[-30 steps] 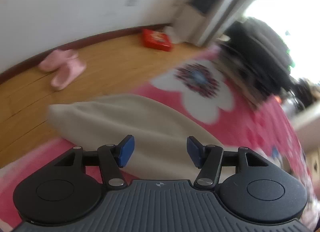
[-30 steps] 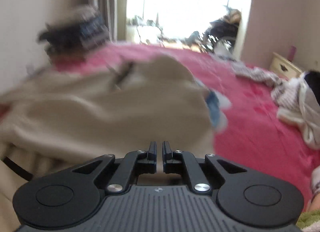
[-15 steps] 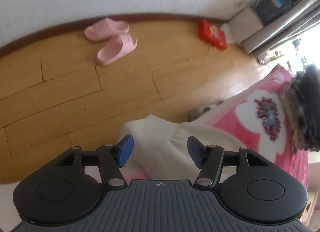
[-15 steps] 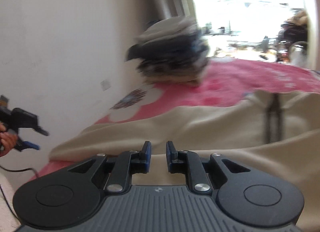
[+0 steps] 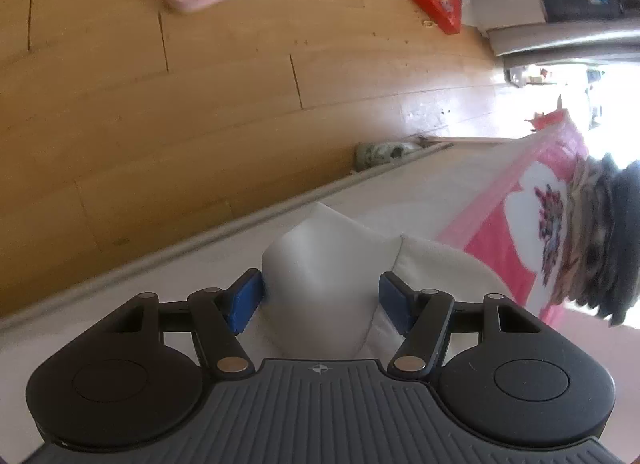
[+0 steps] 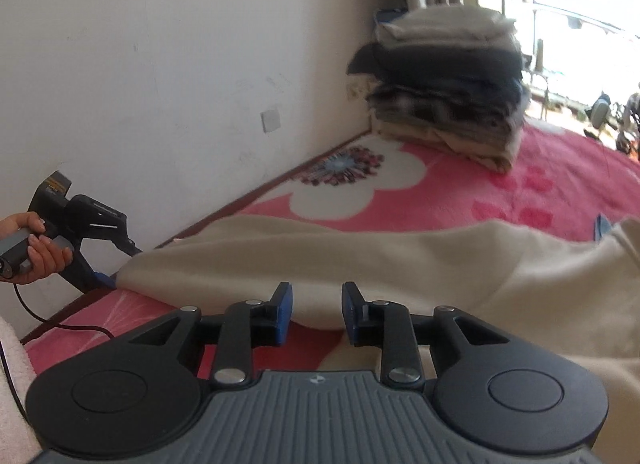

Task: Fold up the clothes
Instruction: 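Grasp the jacket sleeve with the left gripper and lift it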

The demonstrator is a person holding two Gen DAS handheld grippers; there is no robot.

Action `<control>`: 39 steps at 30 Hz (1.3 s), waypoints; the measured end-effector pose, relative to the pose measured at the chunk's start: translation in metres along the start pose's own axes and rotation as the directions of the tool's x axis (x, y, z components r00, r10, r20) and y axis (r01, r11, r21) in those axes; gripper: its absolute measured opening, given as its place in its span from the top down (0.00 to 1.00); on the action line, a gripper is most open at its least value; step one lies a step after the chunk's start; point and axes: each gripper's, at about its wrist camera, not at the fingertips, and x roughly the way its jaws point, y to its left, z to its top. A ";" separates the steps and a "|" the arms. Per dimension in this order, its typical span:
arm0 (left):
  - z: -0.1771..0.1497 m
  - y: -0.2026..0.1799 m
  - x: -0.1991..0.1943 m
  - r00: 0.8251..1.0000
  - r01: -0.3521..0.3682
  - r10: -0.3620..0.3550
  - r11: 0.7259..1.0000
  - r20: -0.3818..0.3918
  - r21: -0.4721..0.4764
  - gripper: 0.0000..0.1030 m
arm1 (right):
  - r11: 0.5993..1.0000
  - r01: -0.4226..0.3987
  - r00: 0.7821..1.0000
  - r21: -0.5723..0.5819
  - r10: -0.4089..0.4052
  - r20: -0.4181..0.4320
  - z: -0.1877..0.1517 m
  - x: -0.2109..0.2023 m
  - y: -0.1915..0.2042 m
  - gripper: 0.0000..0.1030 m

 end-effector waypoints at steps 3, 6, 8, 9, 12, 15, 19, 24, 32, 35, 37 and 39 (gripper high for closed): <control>0.003 0.010 0.010 0.999 0.032 -0.033 0.998 -0.035 -0.045 0.37 | 0.998 0.016 1.000 0.060 -0.015 -0.006 -0.008 -0.006 -0.011 0.72; -0.002 0.013 0.008 0.996 0.078 -0.080 0.996 -0.042 -0.049 0.49 | 0.989 0.030 1.000 0.148 -0.029 -0.010 -0.018 -0.014 -0.026 0.72; -0.005 0.009 -0.001 0.994 0.106 -0.107 0.993 -0.028 -0.054 0.64 | 0.979 0.042 0.999 0.201 -0.040 -0.012 -0.022 -0.018 -0.037 0.72; -0.008 0.006 -0.008 0.993 0.113 -0.114 0.993 -0.014 -0.043 0.76 | 0.973 0.049 0.999 0.225 -0.047 -0.012 -0.024 -0.021 -0.042 0.72; -0.019 -0.012 -0.031 0.991 0.130 -0.130 0.992 0.039 -0.003 0.86 | 0.956 0.065 0.998 0.286 -0.069 0.002 -0.029 -0.033 -0.052 0.72; -0.036 -0.045 -0.059 0.976 0.192 -0.197 0.980 0.094 0.062 0.87 | 0.938 0.075 0.995 0.339 -0.091 0.032 -0.033 -0.050 -0.061 0.72; -0.076 -0.119 -0.107 0.918 0.339 -0.377 0.908 0.128 0.245 0.87 | 0.923 0.088 0.989 0.375 -0.126 0.076 -0.038 -0.078 -0.067 0.72; -0.176 -0.248 -0.153 0.790 0.528 -0.613 0.663 -0.022 0.531 0.87 | 0.906 0.122 0.972 0.405 -0.192 0.137 -0.049 -0.124 -0.079 0.72; -0.406 -0.349 -0.084 0.738 0.656 -0.457 0.314 -0.497 0.687 0.64 | 0.826 0.246 0.890 0.507 -0.400 0.220 -0.091 -0.236 -0.123 0.72; -0.474 -0.322 -0.024 0.802 0.593 -0.275 0.262 -0.530 0.762 0.44 | 0.756 0.321 0.838 0.570 -0.508 0.202 -0.121 -0.282 -0.146 0.72; -0.495 -0.294 0.015 0.851 0.526 -0.158 0.240 -0.502 0.816 0.44 | 0.693 0.366 0.806 0.621 -0.569 0.160 -0.146 -0.308 -0.163 0.71; -0.502 -0.270 0.042 0.895 0.444 -0.074 0.218 -0.439 0.869 0.44 | 0.638 0.393 0.791 0.663 -0.602 0.110 -0.167 -0.322 -0.177 0.69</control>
